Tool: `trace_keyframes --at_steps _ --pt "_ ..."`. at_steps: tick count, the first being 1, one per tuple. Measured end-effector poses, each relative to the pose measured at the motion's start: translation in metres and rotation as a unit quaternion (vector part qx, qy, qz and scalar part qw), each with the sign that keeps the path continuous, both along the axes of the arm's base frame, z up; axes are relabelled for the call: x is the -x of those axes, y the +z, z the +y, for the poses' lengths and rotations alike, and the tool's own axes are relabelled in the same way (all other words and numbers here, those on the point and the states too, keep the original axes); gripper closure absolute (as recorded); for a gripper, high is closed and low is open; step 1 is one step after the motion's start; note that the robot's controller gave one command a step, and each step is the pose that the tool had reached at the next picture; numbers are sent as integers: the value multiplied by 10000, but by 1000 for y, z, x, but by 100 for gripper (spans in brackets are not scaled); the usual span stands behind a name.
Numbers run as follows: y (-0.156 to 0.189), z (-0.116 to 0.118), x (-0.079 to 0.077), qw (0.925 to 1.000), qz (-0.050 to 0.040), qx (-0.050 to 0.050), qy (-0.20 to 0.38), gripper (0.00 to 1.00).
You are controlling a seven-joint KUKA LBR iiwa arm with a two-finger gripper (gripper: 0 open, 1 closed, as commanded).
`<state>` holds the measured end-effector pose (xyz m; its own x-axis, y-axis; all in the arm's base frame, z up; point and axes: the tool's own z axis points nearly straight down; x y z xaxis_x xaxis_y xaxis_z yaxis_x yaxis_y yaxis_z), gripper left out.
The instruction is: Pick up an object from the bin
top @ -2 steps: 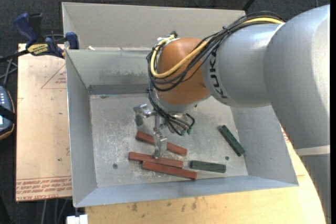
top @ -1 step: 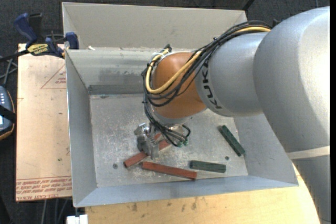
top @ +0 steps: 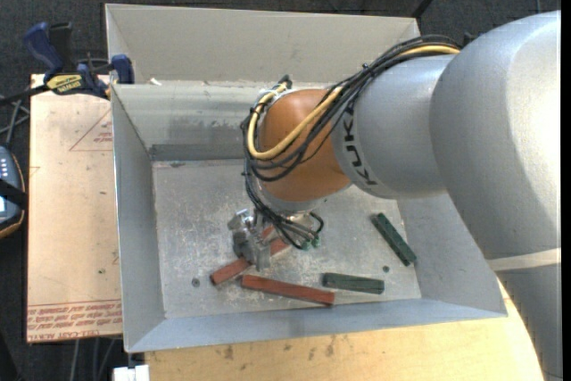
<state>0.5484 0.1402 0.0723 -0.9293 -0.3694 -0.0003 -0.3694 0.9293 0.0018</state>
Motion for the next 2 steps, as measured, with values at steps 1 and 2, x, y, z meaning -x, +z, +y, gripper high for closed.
trace_keyframes --at_steps 1,2 --pt "44 -7 3 10000 26 7 -33 100" --pt "114 0 -9 9998 0 5 -193 100"
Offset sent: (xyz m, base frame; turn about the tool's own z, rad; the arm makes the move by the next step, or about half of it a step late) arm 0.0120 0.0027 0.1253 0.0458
